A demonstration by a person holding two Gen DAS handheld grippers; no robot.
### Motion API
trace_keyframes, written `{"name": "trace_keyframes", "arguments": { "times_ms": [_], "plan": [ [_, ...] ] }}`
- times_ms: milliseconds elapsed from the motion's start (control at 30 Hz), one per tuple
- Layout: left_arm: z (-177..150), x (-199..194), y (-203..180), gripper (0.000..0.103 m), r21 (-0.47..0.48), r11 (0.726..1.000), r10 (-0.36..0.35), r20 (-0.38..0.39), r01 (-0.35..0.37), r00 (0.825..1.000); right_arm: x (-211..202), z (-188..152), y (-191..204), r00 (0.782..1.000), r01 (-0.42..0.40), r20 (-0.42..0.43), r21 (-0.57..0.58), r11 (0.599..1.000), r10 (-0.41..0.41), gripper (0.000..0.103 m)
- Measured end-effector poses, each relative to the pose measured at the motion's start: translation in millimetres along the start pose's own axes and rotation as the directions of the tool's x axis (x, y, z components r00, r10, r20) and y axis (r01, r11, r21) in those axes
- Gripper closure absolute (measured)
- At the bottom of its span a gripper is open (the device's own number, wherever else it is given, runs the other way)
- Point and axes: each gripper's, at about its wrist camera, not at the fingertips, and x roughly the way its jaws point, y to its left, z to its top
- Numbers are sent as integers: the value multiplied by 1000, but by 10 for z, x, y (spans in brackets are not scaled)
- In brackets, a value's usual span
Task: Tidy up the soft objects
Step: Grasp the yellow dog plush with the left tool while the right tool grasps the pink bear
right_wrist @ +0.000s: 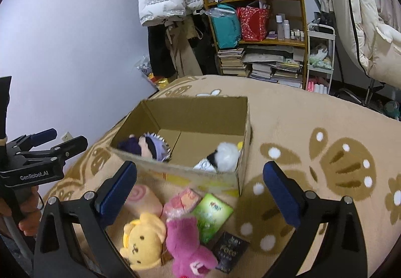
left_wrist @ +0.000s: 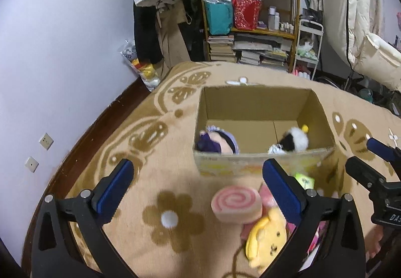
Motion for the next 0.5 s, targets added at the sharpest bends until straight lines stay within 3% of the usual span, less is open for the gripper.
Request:
{"name": "trace_keyframes", "arguments": {
  "times_ms": [500],
  "plan": [
    [-462, -177, -117, 1, 11, 999, -51, -75, 52, 996, -191, -372, 27, 999, -23, -41, 25, 999, 24, 0]
  ]
}}
